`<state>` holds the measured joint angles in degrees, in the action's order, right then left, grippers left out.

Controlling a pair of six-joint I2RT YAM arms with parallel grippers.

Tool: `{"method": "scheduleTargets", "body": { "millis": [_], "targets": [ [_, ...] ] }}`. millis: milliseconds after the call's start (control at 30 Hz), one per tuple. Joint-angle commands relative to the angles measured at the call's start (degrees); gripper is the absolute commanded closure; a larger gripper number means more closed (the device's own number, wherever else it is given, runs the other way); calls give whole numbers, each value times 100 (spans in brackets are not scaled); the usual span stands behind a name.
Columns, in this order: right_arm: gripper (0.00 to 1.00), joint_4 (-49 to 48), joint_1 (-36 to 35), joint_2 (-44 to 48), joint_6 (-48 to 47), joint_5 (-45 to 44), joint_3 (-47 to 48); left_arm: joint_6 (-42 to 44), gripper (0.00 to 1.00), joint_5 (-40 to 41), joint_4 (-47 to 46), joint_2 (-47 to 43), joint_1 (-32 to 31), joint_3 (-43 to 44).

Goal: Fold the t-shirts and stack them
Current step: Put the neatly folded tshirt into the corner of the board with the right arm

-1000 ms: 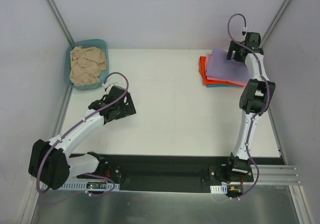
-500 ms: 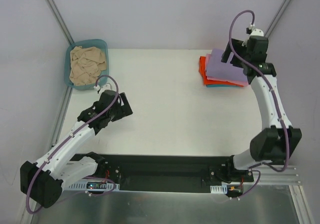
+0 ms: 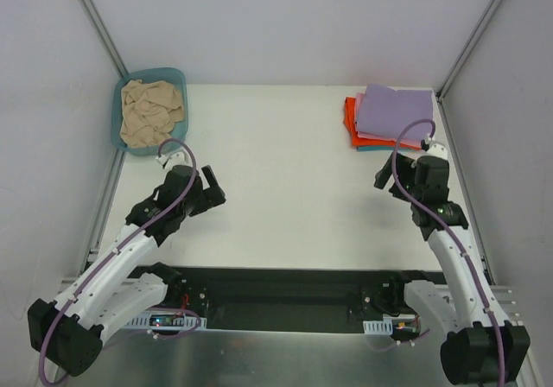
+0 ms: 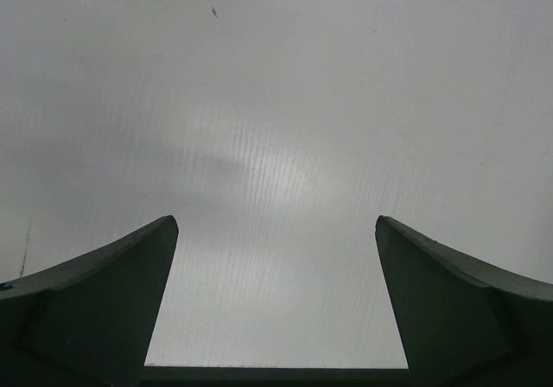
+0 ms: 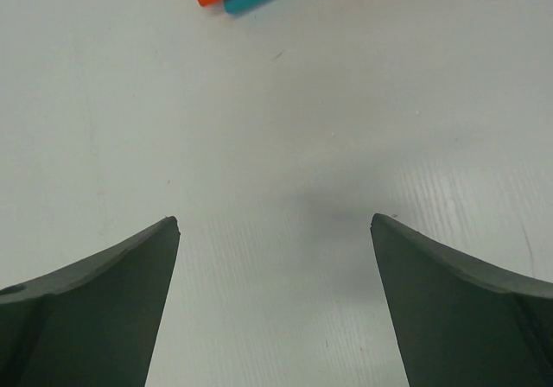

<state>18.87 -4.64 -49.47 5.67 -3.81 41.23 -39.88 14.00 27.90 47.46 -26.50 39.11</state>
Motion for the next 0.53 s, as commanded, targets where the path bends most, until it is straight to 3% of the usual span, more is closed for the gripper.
{"method": "scheduleTargets", "body": {
  "millis": [0, 167, 500],
  "targets": [
    [3, -393, -63, 726, 329, 293, -755, -46, 1, 146, -215, -211, 66, -175],
    [3, -384, -72, 1413, 452, 302, -1521, -99, 1, 358, -215, -448, 66, -264],
    [3, -279, -63, 1941, 417, 328, -1548, -46, 1, 656, -250, -703, 66, -290]
  ]
}}
